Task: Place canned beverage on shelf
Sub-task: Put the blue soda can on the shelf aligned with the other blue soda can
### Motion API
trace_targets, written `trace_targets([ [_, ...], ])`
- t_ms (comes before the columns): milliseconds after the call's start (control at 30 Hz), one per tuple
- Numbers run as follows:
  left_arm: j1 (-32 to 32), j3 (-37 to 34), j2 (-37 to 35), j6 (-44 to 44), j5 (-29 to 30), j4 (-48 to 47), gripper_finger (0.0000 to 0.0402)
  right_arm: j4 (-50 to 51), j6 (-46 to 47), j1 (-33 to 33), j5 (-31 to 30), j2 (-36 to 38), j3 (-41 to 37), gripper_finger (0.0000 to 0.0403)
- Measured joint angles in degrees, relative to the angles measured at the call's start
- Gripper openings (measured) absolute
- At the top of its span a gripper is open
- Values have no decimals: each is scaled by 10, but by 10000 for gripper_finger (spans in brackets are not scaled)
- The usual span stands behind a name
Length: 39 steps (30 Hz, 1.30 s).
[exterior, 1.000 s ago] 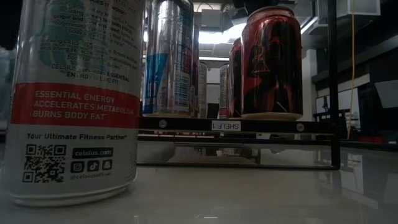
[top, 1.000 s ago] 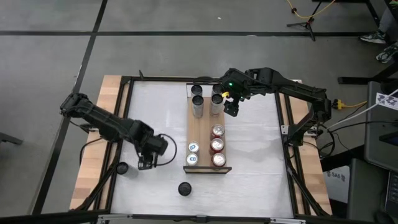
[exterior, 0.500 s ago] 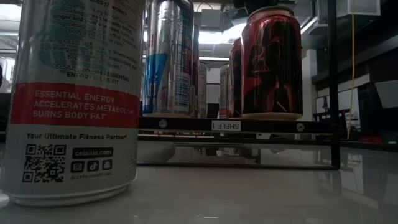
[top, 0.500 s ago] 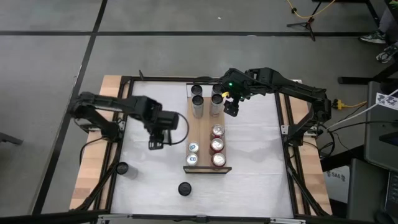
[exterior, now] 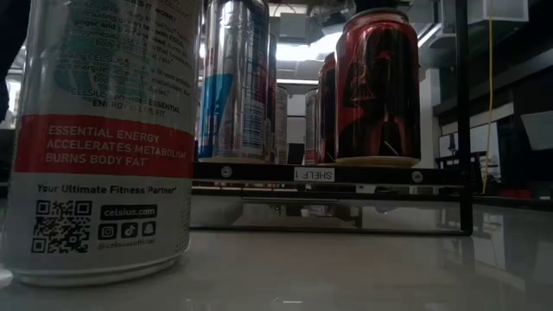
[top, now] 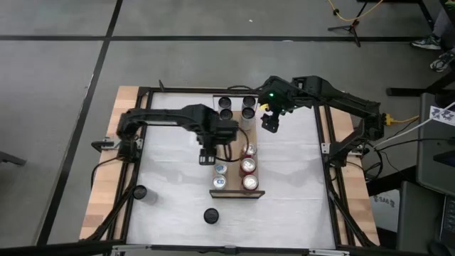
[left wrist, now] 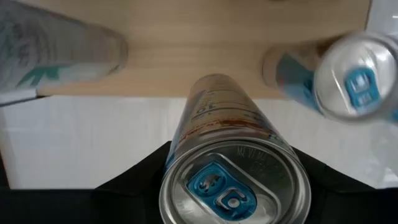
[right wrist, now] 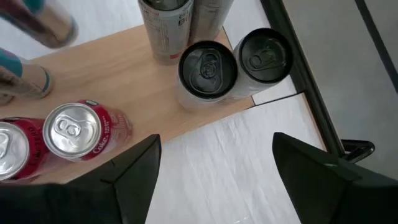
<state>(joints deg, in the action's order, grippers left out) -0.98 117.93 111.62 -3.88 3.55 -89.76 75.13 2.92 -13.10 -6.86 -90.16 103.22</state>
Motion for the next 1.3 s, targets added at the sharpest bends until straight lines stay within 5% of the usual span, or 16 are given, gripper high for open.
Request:
trace_targets([
  [367, 3, 12, 64, 0, 0, 12, 214, 5, 0, 0, 0, 16, 0, 298],
  [1300, 13, 12, 74, -17, -32, 69, 215, 14, 0, 0, 0, 16, 0, 298],
])
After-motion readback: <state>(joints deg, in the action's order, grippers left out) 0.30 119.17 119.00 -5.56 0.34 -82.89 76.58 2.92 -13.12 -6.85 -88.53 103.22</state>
